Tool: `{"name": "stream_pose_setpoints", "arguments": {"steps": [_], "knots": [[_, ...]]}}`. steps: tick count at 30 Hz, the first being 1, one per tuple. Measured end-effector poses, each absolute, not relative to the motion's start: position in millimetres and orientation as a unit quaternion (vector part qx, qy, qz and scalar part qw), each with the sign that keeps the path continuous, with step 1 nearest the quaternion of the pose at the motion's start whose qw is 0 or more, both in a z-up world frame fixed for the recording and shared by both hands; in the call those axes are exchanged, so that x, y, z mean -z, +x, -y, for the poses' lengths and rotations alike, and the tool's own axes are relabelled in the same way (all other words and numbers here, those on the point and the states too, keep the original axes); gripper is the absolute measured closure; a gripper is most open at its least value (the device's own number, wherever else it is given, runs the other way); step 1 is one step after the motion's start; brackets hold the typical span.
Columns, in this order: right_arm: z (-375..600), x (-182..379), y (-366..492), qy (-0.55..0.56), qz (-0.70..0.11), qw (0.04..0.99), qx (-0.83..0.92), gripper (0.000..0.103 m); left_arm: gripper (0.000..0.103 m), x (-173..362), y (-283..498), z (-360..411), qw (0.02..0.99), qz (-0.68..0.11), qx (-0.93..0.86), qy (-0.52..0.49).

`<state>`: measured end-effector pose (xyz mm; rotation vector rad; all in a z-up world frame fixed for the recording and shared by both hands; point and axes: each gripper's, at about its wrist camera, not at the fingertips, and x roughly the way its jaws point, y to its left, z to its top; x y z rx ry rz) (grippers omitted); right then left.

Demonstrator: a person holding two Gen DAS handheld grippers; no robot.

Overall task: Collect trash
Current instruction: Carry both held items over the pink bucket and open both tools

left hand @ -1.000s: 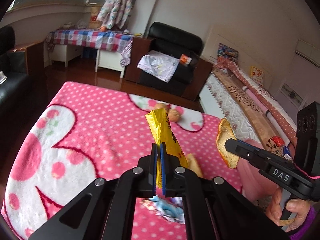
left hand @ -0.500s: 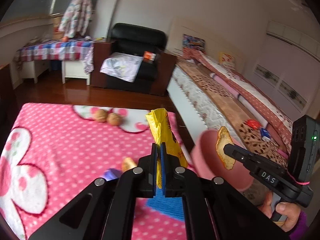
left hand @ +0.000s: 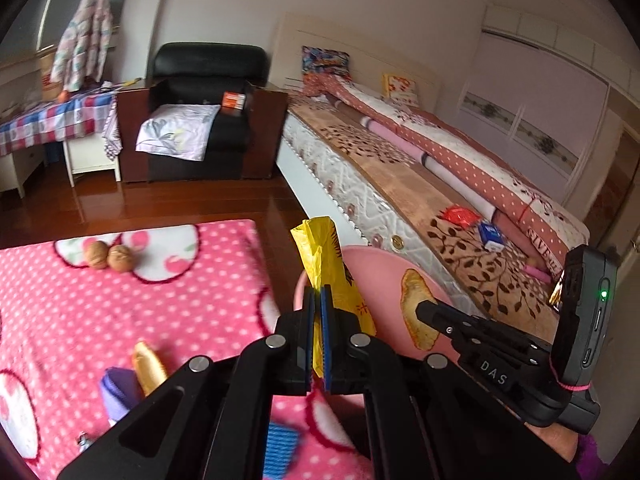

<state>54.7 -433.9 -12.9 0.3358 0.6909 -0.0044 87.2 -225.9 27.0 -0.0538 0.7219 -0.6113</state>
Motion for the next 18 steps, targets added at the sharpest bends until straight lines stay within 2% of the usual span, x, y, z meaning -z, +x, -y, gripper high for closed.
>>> {"name": "stream_pose_setpoints", "arguments": {"steps": [18], "knots": [[456.5,30.9,55.7,0.181,-0.352,0.918,0.02,0.097,0.1,9.3,96.2,263.6,0.865,-0.396,0.308,-0.007]]}}
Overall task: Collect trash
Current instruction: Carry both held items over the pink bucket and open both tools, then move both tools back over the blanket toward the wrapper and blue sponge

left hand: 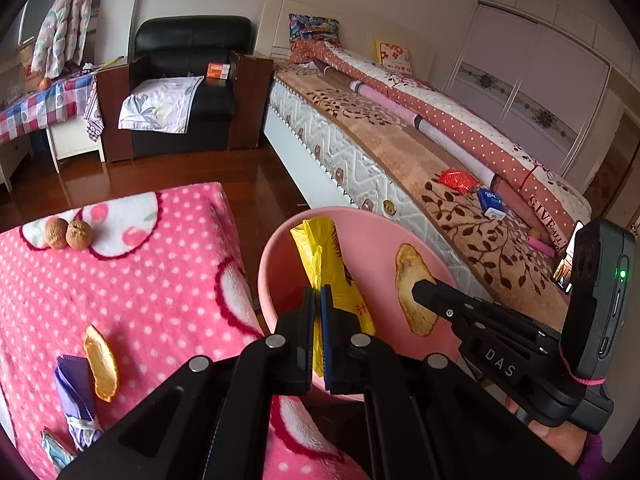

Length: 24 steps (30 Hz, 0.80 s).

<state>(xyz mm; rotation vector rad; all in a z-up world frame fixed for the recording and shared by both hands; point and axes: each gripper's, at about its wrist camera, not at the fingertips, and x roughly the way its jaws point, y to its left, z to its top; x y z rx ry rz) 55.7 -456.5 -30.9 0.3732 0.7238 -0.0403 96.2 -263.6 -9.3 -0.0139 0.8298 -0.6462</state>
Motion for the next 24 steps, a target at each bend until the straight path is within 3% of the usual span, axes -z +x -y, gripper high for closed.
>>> {"name": "stream_pose_setpoints", "arguments": {"steps": [9,13,24], "knots": [[461.5,33.5,55.4,0.188,-0.36,0.913,0.044,0.094,0.092,9.2,90.5,265.4,0.863,-0.393,0.316,-0.003],[462.9,31.3,53.3,0.192,-0.357,0.913,0.049,0.082,0.081,6.8,88.7,263.5,0.865,-0.39,0.315,-0.004],[449.1,17.7,50.8,0.181,-0.344,0.921,0.028,0.082,0.06,-3.4,82.1,246.2,0.876,-0.377,0.3,-0.012]]}}
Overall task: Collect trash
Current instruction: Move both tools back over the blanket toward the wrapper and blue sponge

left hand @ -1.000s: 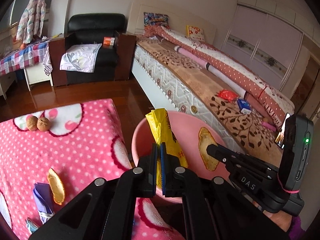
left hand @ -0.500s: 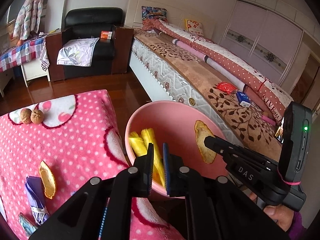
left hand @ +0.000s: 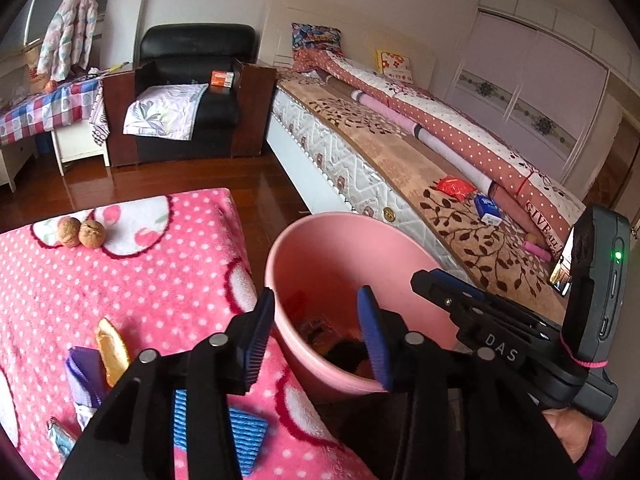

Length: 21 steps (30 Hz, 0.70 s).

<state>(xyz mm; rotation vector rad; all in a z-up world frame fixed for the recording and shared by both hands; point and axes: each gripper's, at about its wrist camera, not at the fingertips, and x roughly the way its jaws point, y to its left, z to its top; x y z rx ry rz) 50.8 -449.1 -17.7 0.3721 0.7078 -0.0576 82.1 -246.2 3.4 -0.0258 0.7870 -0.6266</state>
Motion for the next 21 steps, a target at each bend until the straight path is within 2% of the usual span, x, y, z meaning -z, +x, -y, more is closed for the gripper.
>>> {"name": "stream_pose_setpoints", "arguments": {"steps": [5,14,18,21], "knots": [[432.6,14.8,47.2,0.18,-0.342,0.922,0.003,0.082,0.055,-9.8,78.5,230.5,0.886,-0.368,0.282,-0.019],[394.6,6.4,38.3,0.161,-0.333,0.928,-0.042,0.081,0.054,-15.4,70.1,190.3,0.901,-0.357,0.243,-0.036],[379.5,7.5,32.7,0.163,-0.336,0.926,-0.061,0.069,0.054,-18.2,64.1,168.4,0.91,-0.347,0.223,-0.034],[366.9,9.8,28.9,0.155,-0.339,0.925,-0.074,0.069,0.053,-21.0,61.0,144.8,0.918,-0.339,0.2,-0.038]]}}
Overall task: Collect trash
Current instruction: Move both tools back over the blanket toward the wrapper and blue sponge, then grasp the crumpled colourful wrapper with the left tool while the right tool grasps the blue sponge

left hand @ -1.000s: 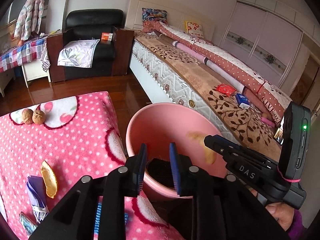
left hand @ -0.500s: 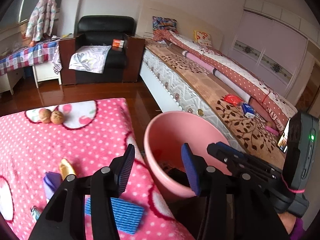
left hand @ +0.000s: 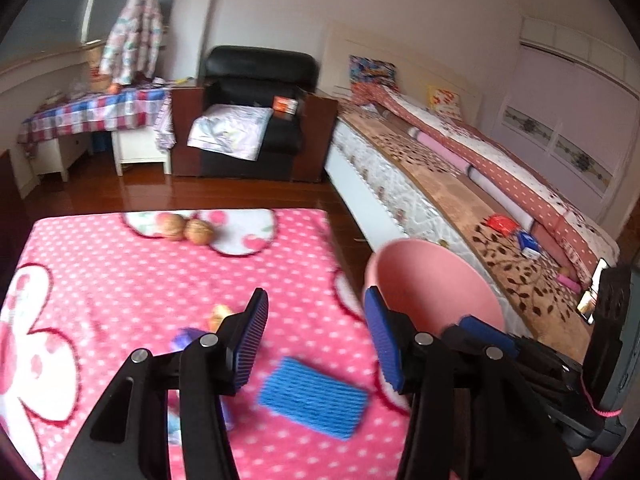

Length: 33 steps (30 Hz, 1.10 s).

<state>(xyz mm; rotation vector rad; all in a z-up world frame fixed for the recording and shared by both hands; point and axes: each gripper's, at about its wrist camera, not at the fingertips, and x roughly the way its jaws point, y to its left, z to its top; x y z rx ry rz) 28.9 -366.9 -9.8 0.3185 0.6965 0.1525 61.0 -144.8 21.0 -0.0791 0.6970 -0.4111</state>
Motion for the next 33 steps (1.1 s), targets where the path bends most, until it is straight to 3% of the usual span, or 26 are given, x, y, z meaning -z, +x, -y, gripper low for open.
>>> {"name": "stream_pose_setpoints", "arguments": {"steps": [16,33], "knots": [[308.5,26.7,15.3,0.102,-0.36,0.916,-0.143,0.069,0.053,-0.2,37.6,16.4,0.928,-0.358,0.071,-0.072],[296.4,32.1,11.4,0.097,-0.369,0.908,-0.173,0.069,0.053,44.2,40.6,36.6,0.863,-0.481,0.118,-0.096]]}}
